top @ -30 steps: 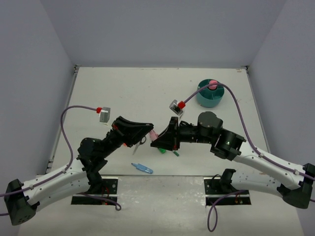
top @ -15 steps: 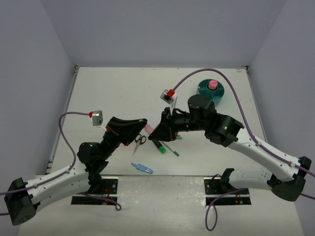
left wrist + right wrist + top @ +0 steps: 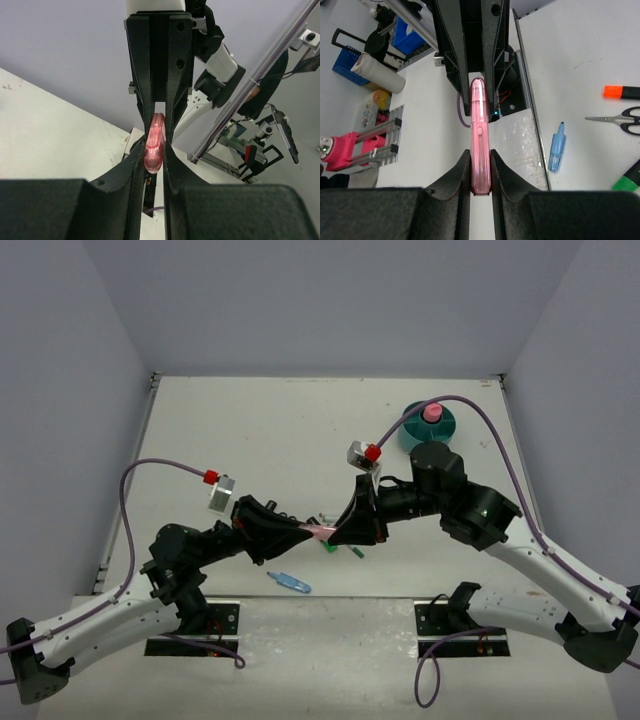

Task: Sort the stationery into containers
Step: Close the pen cap on the pen, then place the pen in the storage box.

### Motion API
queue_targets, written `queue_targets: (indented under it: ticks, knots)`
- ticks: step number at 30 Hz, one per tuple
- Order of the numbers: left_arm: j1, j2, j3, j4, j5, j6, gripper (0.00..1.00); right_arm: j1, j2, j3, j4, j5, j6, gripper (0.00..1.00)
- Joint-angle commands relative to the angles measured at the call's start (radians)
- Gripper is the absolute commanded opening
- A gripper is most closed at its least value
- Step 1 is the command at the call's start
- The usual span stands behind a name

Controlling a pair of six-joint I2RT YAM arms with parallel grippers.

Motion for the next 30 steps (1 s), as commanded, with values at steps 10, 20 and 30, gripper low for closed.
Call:
queue_targets:
  ticks: [10,20,30]
  knots:
    - [-0.006,0.069,0.042,0.012,0.038,0.019,0.0,-0.023,-0.058,-0.071,0.108,0.049,0.035,0.66]
    - [-0.006,0.143,0.123,-0.142,-0.297,0.057,0.0,-0.024,-0.281,-0.109,-0.16,0.819,0.209,0.99]
    - [0.008,0.758,0.541,-0.195,-0.691,0.227,0.0,-0.023,-0.506,-0.059,-0.373,1.324,0.258,0.99]
